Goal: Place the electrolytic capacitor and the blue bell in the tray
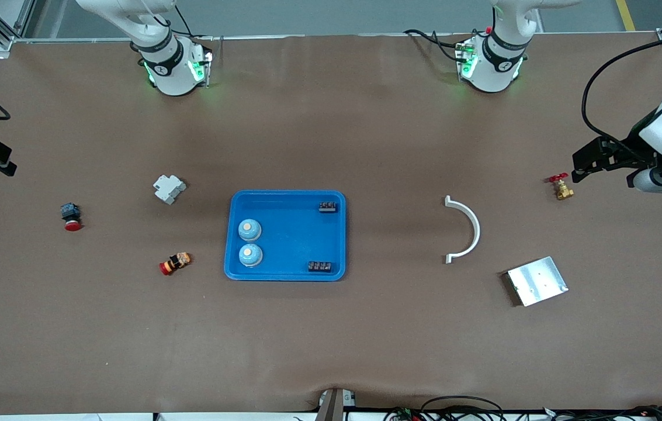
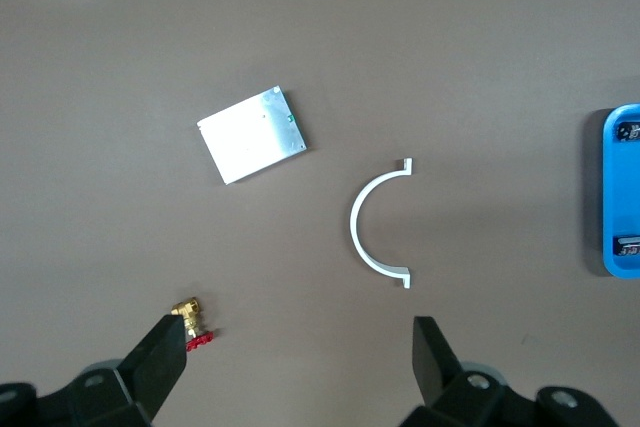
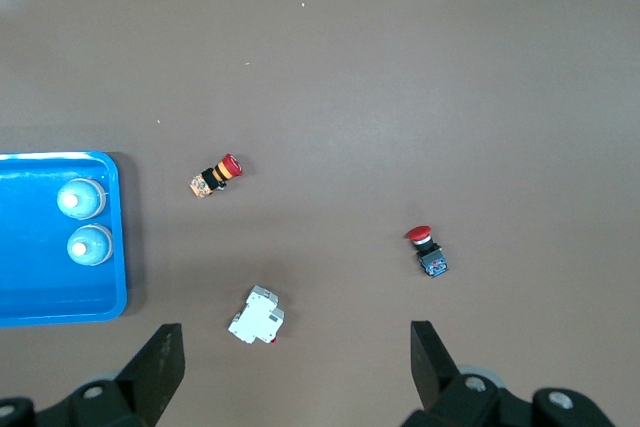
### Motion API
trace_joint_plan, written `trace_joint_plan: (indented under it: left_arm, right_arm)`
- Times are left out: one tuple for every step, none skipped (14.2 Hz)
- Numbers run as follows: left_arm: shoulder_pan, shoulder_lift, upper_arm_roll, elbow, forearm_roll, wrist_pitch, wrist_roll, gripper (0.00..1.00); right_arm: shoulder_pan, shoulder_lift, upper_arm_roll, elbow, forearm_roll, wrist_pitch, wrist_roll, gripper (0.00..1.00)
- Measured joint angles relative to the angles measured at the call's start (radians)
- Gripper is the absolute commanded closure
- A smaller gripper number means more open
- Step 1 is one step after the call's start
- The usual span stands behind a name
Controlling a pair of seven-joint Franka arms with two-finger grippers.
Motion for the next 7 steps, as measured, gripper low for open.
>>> trace_joint_plan:
  left_arm:
    - [0.0,-0.002,0.0,0.0,0.0,0.0,0.0,0.0]
    - [0.0,-0.003,0.0,0.0,0.0,0.0,0.0,0.0]
    - [0.0,-0.006,0.0,0.0,0.0,0.0,0.0,0.0]
    - [0.0,-0.008,0.001,0.0,0.0,0.0,0.0,0.0]
    - [0.0,-0.01,0.001,0.0,0.0,0.0,0.0,0.0]
    - [0.0,-0.011,0.001,0.0,0.0,-0.001,0.001,0.0]
    - [0.0,-0.011,0.001,0.0,0.003,-0.002,0.002,0.0]
  right_arm:
    - [0.0,0.0,0.0,0.0,0.0,0.0,0.0,0.0]
    - [0.0,0.0,0.0,0.0,0.0,0.0,0.0,0.0]
    - [0.0,0.0,0.0,0.0,0.0,0.0,0.0,0.0]
    - [0.0,0.0,0.0,0.0,0.0,0.0,0.0,0.0]
    - [0.0,0.0,0.0,0.0,0.0,0.0,0.0,0.0]
    - [0.0,0.0,0.0,0.0,0.0,0.0,0.0,0.0]
    - [0.0,0.0,0.0,0.0,0.0,0.0,0.0,0.0]
